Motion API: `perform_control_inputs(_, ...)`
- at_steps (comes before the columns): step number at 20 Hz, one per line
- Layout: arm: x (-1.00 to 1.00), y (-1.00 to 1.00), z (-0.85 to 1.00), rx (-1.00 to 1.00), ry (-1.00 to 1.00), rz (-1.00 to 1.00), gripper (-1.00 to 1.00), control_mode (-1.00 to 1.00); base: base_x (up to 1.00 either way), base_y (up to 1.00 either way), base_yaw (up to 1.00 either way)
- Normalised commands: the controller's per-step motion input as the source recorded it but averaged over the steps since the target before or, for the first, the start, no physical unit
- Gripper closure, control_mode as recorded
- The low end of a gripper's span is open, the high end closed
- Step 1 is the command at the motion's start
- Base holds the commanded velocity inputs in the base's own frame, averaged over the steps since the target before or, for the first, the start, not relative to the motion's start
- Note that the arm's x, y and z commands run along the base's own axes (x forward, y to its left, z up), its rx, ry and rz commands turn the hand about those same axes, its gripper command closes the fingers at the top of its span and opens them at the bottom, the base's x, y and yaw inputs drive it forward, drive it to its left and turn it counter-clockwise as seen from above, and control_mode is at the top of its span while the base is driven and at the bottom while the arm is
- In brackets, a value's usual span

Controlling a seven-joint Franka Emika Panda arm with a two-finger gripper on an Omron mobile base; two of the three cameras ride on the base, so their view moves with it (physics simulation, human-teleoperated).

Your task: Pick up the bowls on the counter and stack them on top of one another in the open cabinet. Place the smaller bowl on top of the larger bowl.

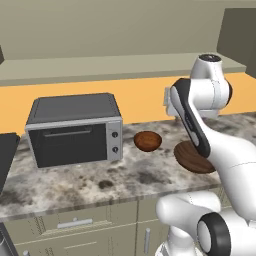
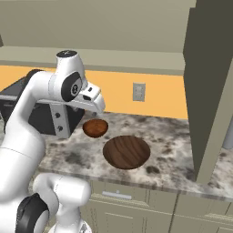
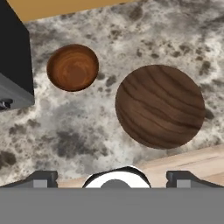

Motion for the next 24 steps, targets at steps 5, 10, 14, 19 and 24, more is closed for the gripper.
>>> perform_control_inputs(5,-0.19,-0.22,-0.07,0.03,0.00,-0.12,-1.00,-1.00,0.00,0.00,0.00)
perform_control_inputs(10,-0.21,-0.22,-0.13,0.01,0.00,-0.13,-1.00,-1.00,0.00,0.00,0.00)
perform_control_inputs(14,-0.16,-0.18,-0.12,0.00,-0.01,-0.12,-1.00,-1.00,0.00,0.00,0.00)
perform_control_inputs(19,-0.15,-0.24,-0.11,0.02,0.00,-0.12,-1.00,-1.00,0.00,0.00,0.00)
perform_control_inputs(24,-0.16,-0.23,-0.13,0.03,0.00,-0.13,-1.00,-1.00,0.00,0.00,0.00)
